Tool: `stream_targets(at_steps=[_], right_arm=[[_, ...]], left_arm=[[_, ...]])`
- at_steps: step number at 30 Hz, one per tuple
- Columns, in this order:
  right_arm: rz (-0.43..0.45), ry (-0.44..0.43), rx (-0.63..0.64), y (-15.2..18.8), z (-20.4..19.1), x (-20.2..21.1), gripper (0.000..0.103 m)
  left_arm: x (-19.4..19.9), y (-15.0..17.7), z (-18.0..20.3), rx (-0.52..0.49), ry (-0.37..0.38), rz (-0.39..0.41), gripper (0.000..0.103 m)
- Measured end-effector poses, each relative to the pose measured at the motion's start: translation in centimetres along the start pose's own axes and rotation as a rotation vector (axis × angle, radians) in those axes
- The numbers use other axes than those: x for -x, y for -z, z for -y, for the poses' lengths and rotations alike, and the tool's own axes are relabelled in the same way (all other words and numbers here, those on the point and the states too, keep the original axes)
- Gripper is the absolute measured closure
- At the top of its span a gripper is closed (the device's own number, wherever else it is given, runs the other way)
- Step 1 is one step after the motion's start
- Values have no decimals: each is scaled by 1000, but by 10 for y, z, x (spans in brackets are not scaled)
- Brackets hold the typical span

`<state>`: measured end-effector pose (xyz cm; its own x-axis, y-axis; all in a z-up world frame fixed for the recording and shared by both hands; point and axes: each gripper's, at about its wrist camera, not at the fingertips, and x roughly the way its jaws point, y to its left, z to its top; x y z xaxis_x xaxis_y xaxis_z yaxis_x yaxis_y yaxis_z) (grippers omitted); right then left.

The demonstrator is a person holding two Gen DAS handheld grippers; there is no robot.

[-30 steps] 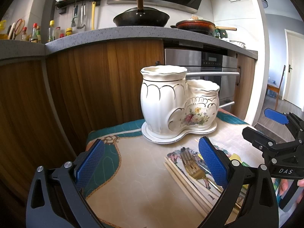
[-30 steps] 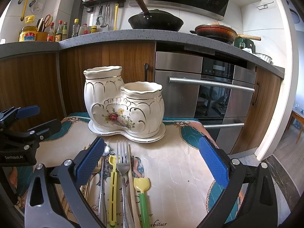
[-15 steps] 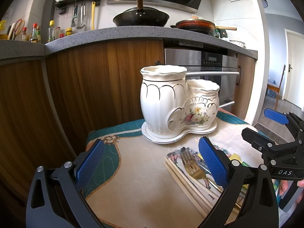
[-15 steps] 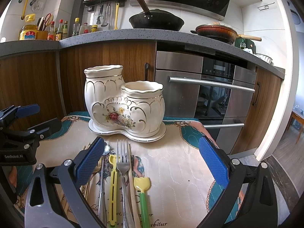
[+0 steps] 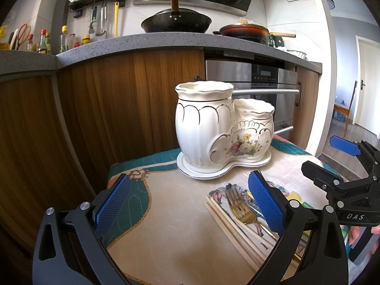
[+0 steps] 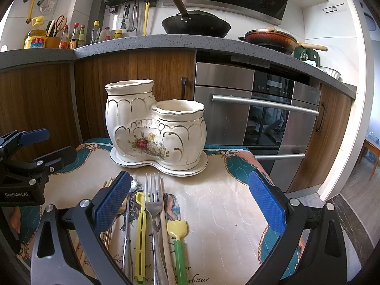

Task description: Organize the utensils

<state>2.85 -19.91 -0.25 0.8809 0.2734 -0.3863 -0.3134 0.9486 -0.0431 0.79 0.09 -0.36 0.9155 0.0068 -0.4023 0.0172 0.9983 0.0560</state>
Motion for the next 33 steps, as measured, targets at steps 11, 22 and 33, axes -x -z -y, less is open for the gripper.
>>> stream_targets(at_steps=[11, 22, 33], right_arm=[[-1, 1, 1, 0, 0, 0, 5], [-3, 2, 4, 1, -1, -1, 5], [-41, 36, -13, 0, 4, -3, 5]], left_arm=[[1, 0, 0, 1, 0, -1, 5], [0, -1, 0, 1, 0, -2, 5], [-13, 10, -2, 2, 30, -92, 5]])
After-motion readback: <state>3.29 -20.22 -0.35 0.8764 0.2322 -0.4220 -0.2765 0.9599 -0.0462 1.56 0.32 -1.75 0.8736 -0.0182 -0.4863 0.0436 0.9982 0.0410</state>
